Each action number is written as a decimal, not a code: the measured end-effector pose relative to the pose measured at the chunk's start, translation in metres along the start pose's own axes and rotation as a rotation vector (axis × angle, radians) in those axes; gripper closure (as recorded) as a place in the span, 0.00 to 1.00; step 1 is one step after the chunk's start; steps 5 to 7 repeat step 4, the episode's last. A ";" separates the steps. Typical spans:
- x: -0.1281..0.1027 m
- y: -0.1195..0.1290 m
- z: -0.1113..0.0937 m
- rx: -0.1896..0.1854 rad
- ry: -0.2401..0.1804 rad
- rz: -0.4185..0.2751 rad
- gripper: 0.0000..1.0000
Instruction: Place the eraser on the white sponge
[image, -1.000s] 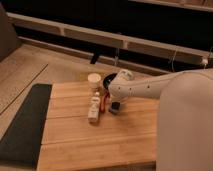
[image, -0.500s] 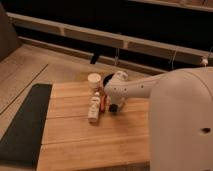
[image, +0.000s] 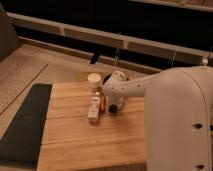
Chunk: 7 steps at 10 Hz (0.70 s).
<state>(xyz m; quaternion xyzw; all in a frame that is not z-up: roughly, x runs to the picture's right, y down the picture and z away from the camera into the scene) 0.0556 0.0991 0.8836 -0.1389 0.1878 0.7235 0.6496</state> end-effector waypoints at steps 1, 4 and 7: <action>-0.001 0.000 0.000 0.004 0.001 -0.001 0.33; -0.001 0.001 0.000 -0.002 0.004 -0.002 0.33; -0.001 0.001 0.000 -0.002 0.004 -0.002 0.33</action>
